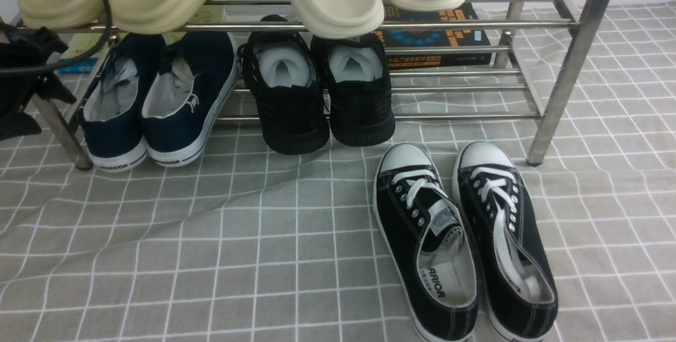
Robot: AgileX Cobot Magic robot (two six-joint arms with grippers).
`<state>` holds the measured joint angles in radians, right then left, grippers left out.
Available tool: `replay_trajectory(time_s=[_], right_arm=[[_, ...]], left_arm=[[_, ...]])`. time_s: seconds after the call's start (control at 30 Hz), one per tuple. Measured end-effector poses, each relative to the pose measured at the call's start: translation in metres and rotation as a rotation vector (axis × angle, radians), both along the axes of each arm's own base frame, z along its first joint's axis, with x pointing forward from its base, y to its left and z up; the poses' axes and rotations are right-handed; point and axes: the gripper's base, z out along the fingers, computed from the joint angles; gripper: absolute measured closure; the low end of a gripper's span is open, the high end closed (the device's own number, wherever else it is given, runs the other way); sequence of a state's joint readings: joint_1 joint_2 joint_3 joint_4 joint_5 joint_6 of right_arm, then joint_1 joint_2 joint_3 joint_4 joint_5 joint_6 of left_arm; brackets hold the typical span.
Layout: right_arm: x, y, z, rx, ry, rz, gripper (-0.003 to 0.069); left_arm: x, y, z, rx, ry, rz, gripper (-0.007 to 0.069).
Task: Take the shoes off the shelf with your hand from the grey coffee tablecloth.
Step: 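Grasp the leftmost shoe on the bottom shelf of the shoe rack with the left gripper, then set the held shoe down on the floor in front of the rack with the left gripper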
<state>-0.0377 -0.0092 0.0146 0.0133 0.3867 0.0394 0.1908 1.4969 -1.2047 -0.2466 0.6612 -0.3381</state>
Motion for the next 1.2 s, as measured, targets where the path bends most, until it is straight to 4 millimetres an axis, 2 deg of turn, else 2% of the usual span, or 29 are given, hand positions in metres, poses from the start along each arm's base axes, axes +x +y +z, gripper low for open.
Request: replay_trajectory(time_s=[0.17,0.27,0.43,0.57,0.63,0.7,0.73,0.83,1.0,1.03,1.07,1.1,1.2], right_arm=[[0.0,0.0,0.0,-0.001,0.0,0.0,0.043],[0.0,0.0,0.0,-0.001,0.0,0.0,0.0426],[0.0,0.0,0.0,-0.001,0.0,0.0,0.0423],[0.0,0.0,0.0,-0.001,0.0,0.0,0.0421],[0.0,0.0,0.0,-0.001,0.0,0.0,0.0421],[0.0,0.0,0.0,-0.001,0.0,0.0,0.0421],[0.0,0.0,0.0,-0.001,0.0,0.0,0.0421],[0.0,0.0,0.0,-0.001,0.0,0.0,0.0421],[0.0,0.0,0.0,-0.001,0.0,0.0,0.0421],[0.0,0.0,0.0,-0.001,0.0,0.0,0.0421],[0.0,0.0,0.0,-0.001,0.0,0.0,0.0421],[0.0,0.0,0.0,-0.001,0.0,0.0,0.0421],[0.0,0.0,0.0,-0.001,0.0,0.0,0.0421]], left_arm=[[0.019,0.004,-0.015,-0.001,0.041,-0.006,0.0195],[0.031,0.006,-0.037,-0.021,0.09,0.0,0.0195],[0.043,0.007,-0.057,-0.045,0.107,0.016,0.0204],[0.047,0.007,-0.062,-0.055,0.111,0.02,0.0299],[0.047,0.006,-0.06,-0.056,0.106,0.014,0.0459],[0.045,0.005,-0.059,-0.045,0.116,0.002,0.0544],[0.044,0.005,-0.059,-0.042,0.126,-0.003,0.0561],[0.031,0.004,-0.048,-0.015,0.176,-0.026,0.0583],[-0.011,0.008,-0.02,0.1,0.341,-0.017,0.0583],[-0.012,0.008,-0.02,0.097,0.344,-0.014,0.0583],[-0.025,0.009,-0.016,0.128,0.373,0.003,0.0583],[-0.026,0.01,-0.016,0.134,0.376,0.007,0.0583],[-0.053,0.009,-0.019,0.155,0.41,0.041,0.0583]])
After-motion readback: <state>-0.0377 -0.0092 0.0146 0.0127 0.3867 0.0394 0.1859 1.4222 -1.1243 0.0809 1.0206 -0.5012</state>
